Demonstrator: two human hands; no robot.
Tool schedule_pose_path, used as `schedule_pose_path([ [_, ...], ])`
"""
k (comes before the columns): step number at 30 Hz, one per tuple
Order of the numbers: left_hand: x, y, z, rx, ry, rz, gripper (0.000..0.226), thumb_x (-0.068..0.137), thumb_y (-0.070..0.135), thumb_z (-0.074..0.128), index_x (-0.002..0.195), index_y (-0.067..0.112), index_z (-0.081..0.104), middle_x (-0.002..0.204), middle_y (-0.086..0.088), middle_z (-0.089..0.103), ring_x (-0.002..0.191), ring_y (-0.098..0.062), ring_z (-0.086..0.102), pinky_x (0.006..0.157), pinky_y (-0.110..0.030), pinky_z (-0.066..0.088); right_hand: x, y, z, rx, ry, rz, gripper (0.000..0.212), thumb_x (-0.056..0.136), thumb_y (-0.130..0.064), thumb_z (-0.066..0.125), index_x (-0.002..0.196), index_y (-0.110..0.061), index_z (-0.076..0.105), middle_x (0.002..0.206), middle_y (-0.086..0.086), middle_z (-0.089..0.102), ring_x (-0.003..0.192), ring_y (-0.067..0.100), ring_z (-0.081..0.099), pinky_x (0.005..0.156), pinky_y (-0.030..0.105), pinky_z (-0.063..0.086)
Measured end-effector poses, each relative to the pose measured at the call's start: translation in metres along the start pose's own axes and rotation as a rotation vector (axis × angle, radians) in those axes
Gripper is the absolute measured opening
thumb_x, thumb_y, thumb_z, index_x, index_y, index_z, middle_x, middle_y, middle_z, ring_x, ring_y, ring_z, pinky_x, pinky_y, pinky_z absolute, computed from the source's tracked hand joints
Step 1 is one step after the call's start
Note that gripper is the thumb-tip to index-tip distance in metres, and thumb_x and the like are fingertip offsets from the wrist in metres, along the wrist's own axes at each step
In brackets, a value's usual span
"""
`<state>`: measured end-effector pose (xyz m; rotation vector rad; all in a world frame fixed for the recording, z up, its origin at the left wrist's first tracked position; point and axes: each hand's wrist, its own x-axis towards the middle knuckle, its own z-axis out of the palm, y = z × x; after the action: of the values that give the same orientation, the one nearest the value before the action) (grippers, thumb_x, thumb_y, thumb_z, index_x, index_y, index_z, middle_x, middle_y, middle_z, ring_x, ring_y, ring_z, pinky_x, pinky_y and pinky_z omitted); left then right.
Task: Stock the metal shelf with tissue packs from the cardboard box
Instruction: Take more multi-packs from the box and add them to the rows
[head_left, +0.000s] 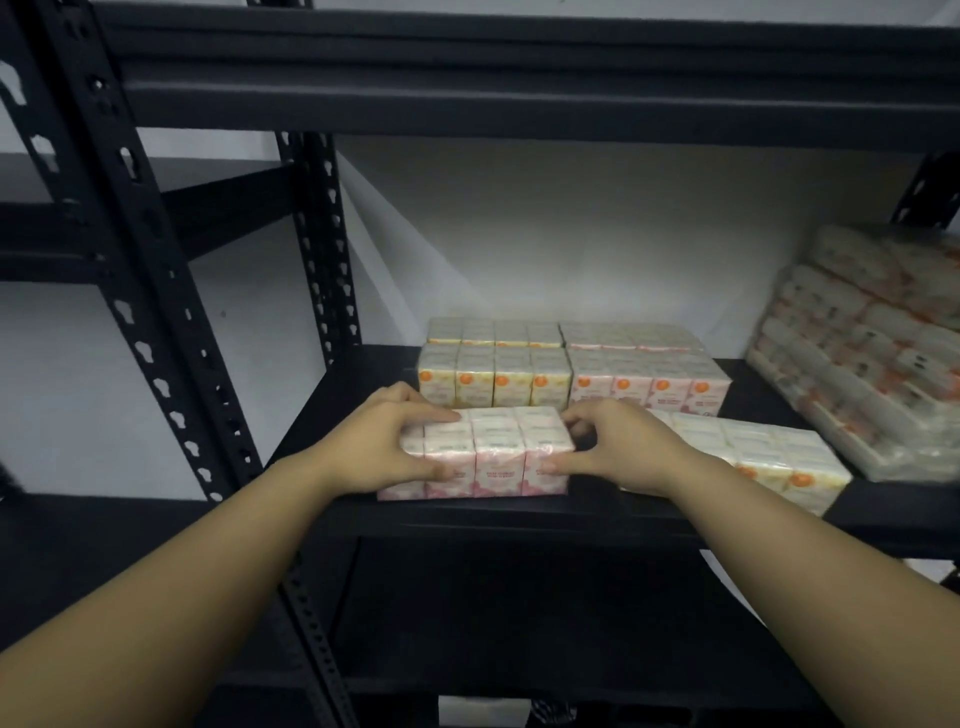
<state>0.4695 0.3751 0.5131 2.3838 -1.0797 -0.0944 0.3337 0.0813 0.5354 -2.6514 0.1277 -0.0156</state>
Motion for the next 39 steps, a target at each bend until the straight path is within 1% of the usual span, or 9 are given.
schedule_pose_path([
  [6,-0.012,0.006,-0.01,-0.114,0.071,-0.044,0.036,0.088,0.048,0.077,0.123,0.045,0.071,0.107,0.011,0.058,0.1,-0.004,0.06,0.095,-0.029,0.05,0.004,-0.011,0.015,-0.05,0.284,-0.007,0.042,0.076,-0.051,0.087,0.103,-0.03,0.063,0.098,-0.013,0.062,0.092,0.009,0.058,0.074,0.029,0.05],
  [13,-0.024,0.017,-0.006,-0.419,0.01,-0.167,0.026,0.097,0.024,0.072,0.12,0.033,0.075,0.078,0.003,0.069,0.08,-0.016,0.073,0.078,-0.026,0.058,0.015,-0.039,0.038,0.168,0.165,-0.073,0.059,0.082,-0.063,0.077,0.132,-0.035,0.066,0.124,-0.019,0.063,0.1,-0.001,0.059,0.073,0.02,0.045],
  [16,-0.02,0.013,-0.003,-0.396,-0.003,-0.111,0.033,0.093,0.027,0.077,0.125,0.031,0.073,0.093,0.003,0.068,0.087,-0.016,0.069,0.083,-0.028,0.056,0.013,-0.053,0.047,0.254,0.056,-0.114,0.061,0.086,-0.055,0.078,0.14,-0.039,0.056,0.125,-0.031,0.055,0.104,-0.005,0.056,0.082,0.018,0.047],
  [20,-0.004,0.006,-0.003,-0.331,-0.015,-0.025,0.043,0.093,0.027,0.077,0.133,0.04,0.067,0.138,0.01,0.048,0.129,-0.006,0.051,0.11,-0.024,0.041,0.011,-0.064,0.056,0.322,0.019,-0.107,0.078,0.079,-0.065,0.077,0.148,-0.041,0.05,0.141,-0.019,0.055,0.126,0.007,0.056,0.104,0.041,0.054],
  [23,0.011,0.01,-0.002,-0.36,-0.144,-0.023,0.045,0.096,0.021,0.073,0.137,0.038,0.066,0.164,0.015,0.033,0.15,-0.003,0.029,0.123,-0.03,0.025,0.009,-0.07,0.059,0.321,-0.016,-0.065,0.091,0.073,-0.066,0.082,0.152,-0.04,0.044,0.132,-0.019,0.053,0.117,0.005,0.06,0.096,0.031,0.057],
  [27,0.019,0.006,-0.002,-0.373,-0.087,-0.07,0.04,0.091,0.025,0.078,0.128,0.039,0.072,0.155,0.018,0.048,0.143,-0.003,0.043,0.124,-0.035,0.031,0.009,-0.067,0.063,0.363,-0.063,-0.046,0.098,0.075,-0.047,0.091,0.155,-0.033,0.036,0.107,-0.031,0.059,0.09,-0.018,0.06,0.07,0.006,0.05],
  [31,0.007,-0.007,-0.007,-0.142,0.127,-0.053,0.03,0.093,0.04,0.075,0.123,0.038,0.074,0.138,0.017,0.06,0.131,-0.007,0.048,0.117,-0.037,0.038,0.008,-0.058,0.048,0.349,-0.023,0.067,0.13,0.062,-0.063,0.092,0.164,-0.024,0.022,0.152,-0.007,0.051,0.133,0.015,0.055,0.103,0.038,0.053],
  [36,-0.018,-0.022,-0.006,-0.047,0.224,-0.042,0.04,0.088,0.056,0.072,0.124,0.038,0.073,0.126,0.021,0.06,0.126,-0.007,0.043,0.111,-0.035,0.039,0.017,-0.041,0.02,0.258,0.043,0.138,0.096,0.065,-0.064,0.089,0.146,-0.028,0.052,0.128,-0.008,0.062,0.114,0.013,0.062,0.084,0.029,0.052],
  [39,-0.023,-0.02,-0.003,-0.003,0.284,-0.03,0.05,0.082,0.066,0.072,0.122,0.035,0.073,0.112,0.021,0.055,0.117,-0.006,0.044,0.1,-0.027,0.04,0.026,-0.038,0.012,0.16,0.097,0.147,0.075,0.073,-0.063,0.085,0.134,-0.027,0.061,0.111,-0.012,0.065,0.105,0.012,0.063,0.091,0.038,0.054],
])
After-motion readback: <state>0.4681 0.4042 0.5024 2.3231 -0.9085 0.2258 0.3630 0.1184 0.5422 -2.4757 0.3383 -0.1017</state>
